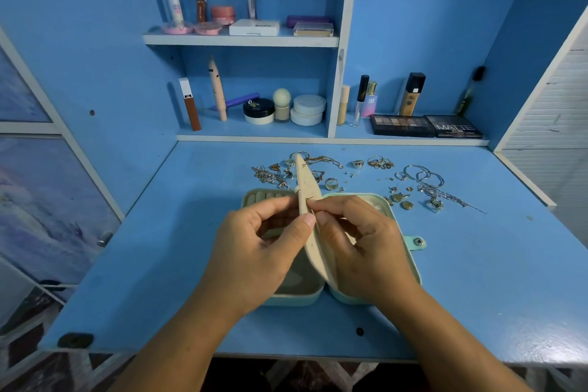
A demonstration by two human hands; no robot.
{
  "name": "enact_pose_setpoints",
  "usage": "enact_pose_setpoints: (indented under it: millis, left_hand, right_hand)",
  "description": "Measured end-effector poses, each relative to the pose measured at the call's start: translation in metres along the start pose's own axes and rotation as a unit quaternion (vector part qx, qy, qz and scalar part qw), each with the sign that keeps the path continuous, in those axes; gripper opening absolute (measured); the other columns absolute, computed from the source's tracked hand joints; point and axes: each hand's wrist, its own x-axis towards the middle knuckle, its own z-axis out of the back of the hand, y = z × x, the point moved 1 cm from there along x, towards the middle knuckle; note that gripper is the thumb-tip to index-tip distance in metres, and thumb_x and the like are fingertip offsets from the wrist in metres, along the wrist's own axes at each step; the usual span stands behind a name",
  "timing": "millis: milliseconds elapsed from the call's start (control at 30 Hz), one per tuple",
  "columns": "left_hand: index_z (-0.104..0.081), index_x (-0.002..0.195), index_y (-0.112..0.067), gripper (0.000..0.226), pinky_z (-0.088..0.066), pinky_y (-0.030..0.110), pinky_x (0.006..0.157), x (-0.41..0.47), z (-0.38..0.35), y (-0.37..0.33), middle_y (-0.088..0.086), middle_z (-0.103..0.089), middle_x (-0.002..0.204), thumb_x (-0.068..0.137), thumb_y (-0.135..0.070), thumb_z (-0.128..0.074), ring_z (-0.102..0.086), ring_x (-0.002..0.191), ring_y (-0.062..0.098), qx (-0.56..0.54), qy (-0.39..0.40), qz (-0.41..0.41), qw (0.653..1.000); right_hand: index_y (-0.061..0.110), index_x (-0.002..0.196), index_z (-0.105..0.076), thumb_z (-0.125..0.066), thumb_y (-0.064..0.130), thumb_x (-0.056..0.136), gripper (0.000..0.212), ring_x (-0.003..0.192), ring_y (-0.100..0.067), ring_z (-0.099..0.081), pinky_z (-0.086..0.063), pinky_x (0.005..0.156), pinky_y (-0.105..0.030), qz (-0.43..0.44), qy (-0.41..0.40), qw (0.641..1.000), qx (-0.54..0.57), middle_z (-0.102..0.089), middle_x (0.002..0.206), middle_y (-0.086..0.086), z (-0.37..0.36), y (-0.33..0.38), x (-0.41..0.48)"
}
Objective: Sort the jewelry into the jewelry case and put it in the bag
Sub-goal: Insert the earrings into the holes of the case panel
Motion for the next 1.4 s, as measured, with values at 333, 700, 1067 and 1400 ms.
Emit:
enact_pose_setpoints:
  millis: [333, 700, 1067, 1400]
  left_hand:
    - [-0.067, 0.118, -0.018, 0.037, -0.051, 0.031, 0.095, 0.004, -0.005, 0.006, 0.000, -0.072, 0.113, 0.084, -0.025, -0.053, -0.064, 0.112, 0.016, -0.100, 0.042, 0.037, 0.993]
    - [-0.055, 0.128, -0.043, 0.041, -0.046, 0.021, 0.095, 0.025, -0.031, 0.009, -0.029, -0.051, 0.118, 0.089, -0.037, -0.064, -0.058, 0.107, 0.010, 0.276, 0.130, -0.037, 0.952]
    - [-0.055, 0.130, -0.039, 0.046, -0.024, -0.001, 0.093, 0.022, -0.042, 0.020, -0.027, -0.043, 0.128, 0.086, -0.053, -0.060, -0.033, 0.109, -0.013, 0.408, 0.154, -0.082, 0.896]
    - [-0.063, 0.121, -0.037, 0.038, -0.020, -0.004, 0.091, 0.029, -0.038, 0.026, -0.025, -0.049, 0.124, 0.085, -0.047, -0.065, -0.039, 0.112, -0.013, 0.388, 0.173, -0.073, 0.902]
  right_hand:
    - [0.026, 0.107, -0.058, -0.053, 0.038, 0.087, 0.024, 0.095, -0.018, -0.065, -0.052, 0.089, -0.037, -0.190, 0.116, 0.966, 0.133, -0.069, 0.099, -0.001, 0.029, 0.010, -0.002]
    - [0.029, 0.119, -0.056, -0.065, 0.021, 0.087, 0.035, 0.081, -0.021, -0.068, -0.054, 0.080, -0.038, -0.306, 0.148, 0.940, 0.030, -0.070, 0.080, 0.004, 0.086, 0.013, 0.017]
    - [0.032, 0.113, -0.059, -0.054, 0.034, 0.092, 0.022, 0.066, -0.011, -0.059, -0.049, 0.052, -0.025, -0.348, 0.149, 0.902, -0.208, -0.059, 0.082, 0.013, 0.092, -0.012, -0.007]
    - [0.032, 0.111, -0.059, -0.055, 0.031, 0.091, 0.020, 0.067, -0.009, -0.058, -0.041, 0.045, -0.017, -0.339, 0.157, 0.902, -0.217, -0.059, 0.084, 0.013, 0.096, -0.024, -0.011]
